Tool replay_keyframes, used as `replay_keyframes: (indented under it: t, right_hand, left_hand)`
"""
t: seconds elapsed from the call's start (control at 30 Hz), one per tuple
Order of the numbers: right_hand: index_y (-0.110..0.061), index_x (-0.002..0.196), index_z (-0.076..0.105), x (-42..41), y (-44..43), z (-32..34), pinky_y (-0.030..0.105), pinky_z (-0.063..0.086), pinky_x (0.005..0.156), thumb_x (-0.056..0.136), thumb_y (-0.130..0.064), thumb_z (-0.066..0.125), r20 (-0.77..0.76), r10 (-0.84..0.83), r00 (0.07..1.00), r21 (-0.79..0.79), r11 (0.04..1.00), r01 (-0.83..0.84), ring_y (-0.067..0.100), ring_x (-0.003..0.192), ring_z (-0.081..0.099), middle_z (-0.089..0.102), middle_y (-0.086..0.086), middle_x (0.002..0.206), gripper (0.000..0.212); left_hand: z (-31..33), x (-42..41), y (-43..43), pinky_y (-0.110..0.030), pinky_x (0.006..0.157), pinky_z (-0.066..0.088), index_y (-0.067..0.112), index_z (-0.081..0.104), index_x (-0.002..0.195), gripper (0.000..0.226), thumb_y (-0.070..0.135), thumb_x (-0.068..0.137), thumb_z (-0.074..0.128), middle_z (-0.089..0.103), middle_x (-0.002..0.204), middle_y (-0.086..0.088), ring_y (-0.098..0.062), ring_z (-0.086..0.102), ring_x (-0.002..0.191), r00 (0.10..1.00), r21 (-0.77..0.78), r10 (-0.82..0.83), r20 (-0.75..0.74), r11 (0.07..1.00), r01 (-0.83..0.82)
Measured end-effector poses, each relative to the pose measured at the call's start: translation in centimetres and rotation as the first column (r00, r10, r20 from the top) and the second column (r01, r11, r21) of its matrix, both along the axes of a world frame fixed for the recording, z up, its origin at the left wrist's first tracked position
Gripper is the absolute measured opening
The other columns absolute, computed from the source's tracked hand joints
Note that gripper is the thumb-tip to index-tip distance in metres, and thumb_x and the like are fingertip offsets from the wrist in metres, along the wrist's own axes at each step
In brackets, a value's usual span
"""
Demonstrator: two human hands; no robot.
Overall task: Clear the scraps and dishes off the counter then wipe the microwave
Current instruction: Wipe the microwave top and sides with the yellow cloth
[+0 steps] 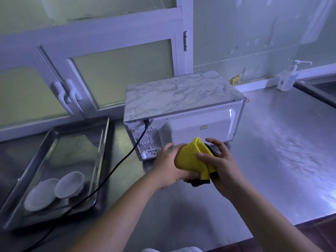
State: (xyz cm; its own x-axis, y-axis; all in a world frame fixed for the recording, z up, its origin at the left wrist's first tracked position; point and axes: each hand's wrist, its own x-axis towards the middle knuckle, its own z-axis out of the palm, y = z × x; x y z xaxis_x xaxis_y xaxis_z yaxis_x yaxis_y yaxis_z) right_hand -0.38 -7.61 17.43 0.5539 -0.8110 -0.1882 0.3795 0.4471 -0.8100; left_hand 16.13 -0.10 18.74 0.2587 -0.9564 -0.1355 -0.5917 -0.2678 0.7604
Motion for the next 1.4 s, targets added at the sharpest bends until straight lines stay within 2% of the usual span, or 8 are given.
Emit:
replay_keyframes:
  t: [0.13, 0.3, 0.5, 0.73, 0.9, 1.03, 1.2, 1.4]
  right_hand:
    - [-0.030, 0.112, 0.063, 0.8, 0.1, 0.4, 0.049, 0.058, 0.068, 0.070, -0.007, 0.085, -0.215, -0.009, 0.977, -0.200, 0.979, -0.035, 0.029, 0.094, 0.068, 0.065, 0.018, 0.115, 0.053]
    - [-0.056, 0.146, 0.029, 1.2, -0.8, 0.8, 0.028, 0.050, 0.097, 0.059, -0.026, 0.097, -0.597, 0.051, 0.801, -0.505, 0.752, -0.424, -0.003, 0.129, 0.041, 0.035, -0.017, 0.144, 0.114]
    - [-0.038, 0.135, 0.056, 3.9, 0.8, -1.0, 0.038, 0.045, 0.102, 0.062, -0.042, 0.088, -0.144, 0.253, 0.957, -0.216, 0.935, -0.280, 0.014, 0.126, 0.059, 0.064, -0.006, 0.135, 0.080]
    - [-0.014, 0.119, 0.069, 8.0, 2.0, -0.4, 0.032, 0.056, 0.071, 0.076, -0.029, 0.082, -0.049, -0.076, 0.996, -0.158, 0.985, 0.067, 0.030, 0.098, 0.070, 0.071, 0.020, 0.114, 0.047]
    - [-0.030, 0.105, 0.077, 8.4, -0.5, 1.0, 0.028, 0.050, 0.050, 0.074, -0.024, 0.081, -0.215, -0.395, 0.893, -0.162, 0.916, 0.366, 0.021, 0.070, 0.071, 0.077, 0.006, 0.089, 0.032]
    - [-0.016, 0.100, 0.074, 7.0, -7.5, 2.0, 0.027, 0.046, 0.050, 0.072, -0.016, 0.073, -0.397, -0.635, 0.663, -0.308, 0.773, 0.555, 0.018, 0.059, 0.060, 0.066, 0.000, 0.071, 0.028]
    - [-0.014, 0.123, 0.056, 7.4, -16.6, 2.6, 0.047, 0.052, 0.094, 0.078, -0.021, 0.058, -0.643, -0.723, 0.251, -0.549, 0.664, 0.508, 0.035, 0.105, 0.060, 0.059, 0.013, 0.120, 0.045]
    - [-0.012, 0.108, 0.061, 10.8, -15.4, -0.1, 0.047, 0.044, 0.094, 0.080, -0.025, 0.066, -0.586, -0.810, 0.018, -0.727, 0.536, 0.429, 0.032, 0.104, 0.054, 0.060, 0.007, 0.108, 0.032]
  left_hand:
    - [0.1, 1.4, 0.4, -0.043, 0.083, 0.058, 0.037, 0.063, 0.109, 0.057, 0.046, 0.058, 0.087, 0.070, 0.096, 0.010, -0.011, 0.069, 0.087, 0.998, -0.008, 0.015, -0.066, 1.000, -0.015]
    - [0.8, 4.2, 0.5, -0.045, 0.085, 0.057, 0.027, 0.061, 0.116, 0.053, 0.029, 0.069, 0.084, 0.070, 0.102, -0.002, -0.022, 0.068, 0.092, 0.994, 0.001, -0.035, -0.103, 0.999, 0.035]
    - [2.5, 6.8, -0.5, -0.037, 0.082, 0.056, 0.014, 0.054, 0.119, 0.053, 0.016, 0.073, 0.080, 0.066, 0.101, -0.006, -0.021, 0.067, 0.092, 0.770, -0.032, -0.059, -0.635, 0.998, 0.050]
    - [1.1, 6.4, -2.7, -0.042, 0.080, 0.060, 0.007, 0.052, 0.128, 0.056, 0.009, 0.079, 0.080, 0.069, 0.115, -0.019, -0.032, 0.071, 0.096, 0.746, 0.022, -0.104, -0.658, 0.987, 0.158]
    - [3.3, 9.5, -6.2, -0.037, 0.101, 0.052, 0.020, 0.061, 0.129, 0.053, 0.023, 0.080, 0.081, 0.067, 0.125, -0.002, -0.016, 0.067, 0.112, 0.871, 0.022, -0.252, -0.422, 0.958, 0.287]
    - [5.9, 14.8, -11.4, -0.023, 0.091, 0.047, 0.027, 0.071, 0.118, 0.024, 0.033, 0.099, 0.057, 0.072, 0.120, -0.002, -0.008, 0.063, 0.103, 0.984, -0.262, -0.170, 0.051, 0.949, 0.177]
    - [4.5, 19.4, -18.4, -0.045, 0.121, 0.013, 0.034, 0.024, 0.156, 0.060, 0.056, 0.100, 0.028, 0.023, 0.164, -0.005, -0.028, 0.021, 0.149, 0.720, 0.103, -0.209, 0.662, 0.976, 0.189]
    - [1.1, 21.1, -19.3, -0.056, 0.119, 0.006, 0.045, 0.019, 0.152, 0.063, 0.066, 0.092, 0.017, 0.015, 0.165, -0.002, -0.025, 0.012, 0.150, 0.666, 0.042, -0.141, 0.733, 0.986, 0.163]
